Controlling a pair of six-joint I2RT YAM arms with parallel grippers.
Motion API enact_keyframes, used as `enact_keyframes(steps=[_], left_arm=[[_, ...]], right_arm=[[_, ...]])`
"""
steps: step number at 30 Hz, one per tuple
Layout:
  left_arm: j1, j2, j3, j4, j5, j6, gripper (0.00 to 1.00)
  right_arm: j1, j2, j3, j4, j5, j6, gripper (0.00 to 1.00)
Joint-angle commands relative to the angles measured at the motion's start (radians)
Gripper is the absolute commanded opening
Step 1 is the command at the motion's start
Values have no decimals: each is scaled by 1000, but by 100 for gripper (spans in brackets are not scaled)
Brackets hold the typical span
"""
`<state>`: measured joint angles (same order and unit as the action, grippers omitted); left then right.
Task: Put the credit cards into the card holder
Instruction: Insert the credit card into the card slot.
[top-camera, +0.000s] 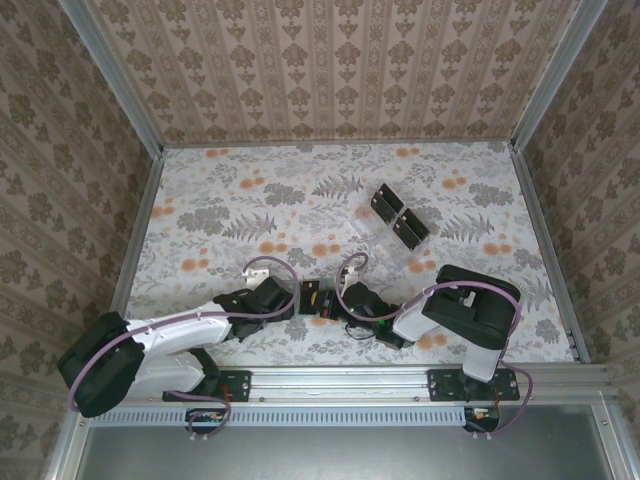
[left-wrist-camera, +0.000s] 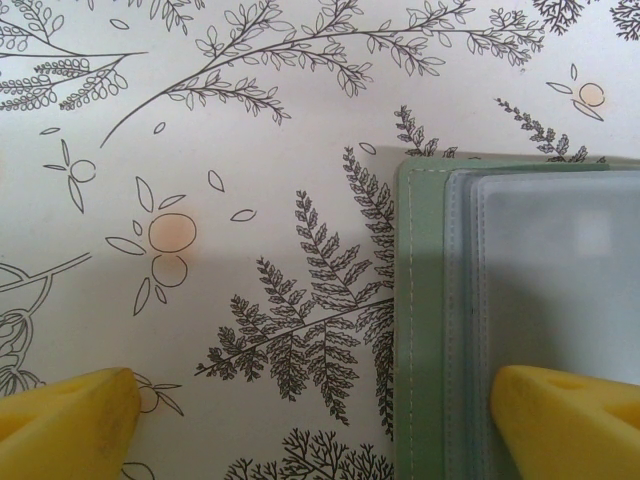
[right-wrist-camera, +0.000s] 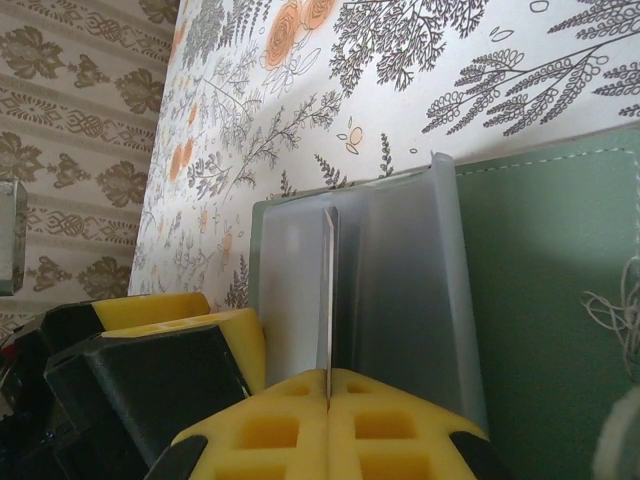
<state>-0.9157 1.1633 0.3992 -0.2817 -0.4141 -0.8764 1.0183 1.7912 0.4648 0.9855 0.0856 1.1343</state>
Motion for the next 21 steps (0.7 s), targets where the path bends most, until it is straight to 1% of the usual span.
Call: enact_keyframes(steps=[1,11,21], left_arm=[[-3,15,-36,-85,-4,-6,100],[-3,15,-34,-89,-4,-4,100],[-3,13,-33,-91,-3,-4,100]], right_arm=[[6,17,1,-39,-51,13,0],[5,36,13,-63,-70,24,0],[2,75,17,-31,-80,47,0]])
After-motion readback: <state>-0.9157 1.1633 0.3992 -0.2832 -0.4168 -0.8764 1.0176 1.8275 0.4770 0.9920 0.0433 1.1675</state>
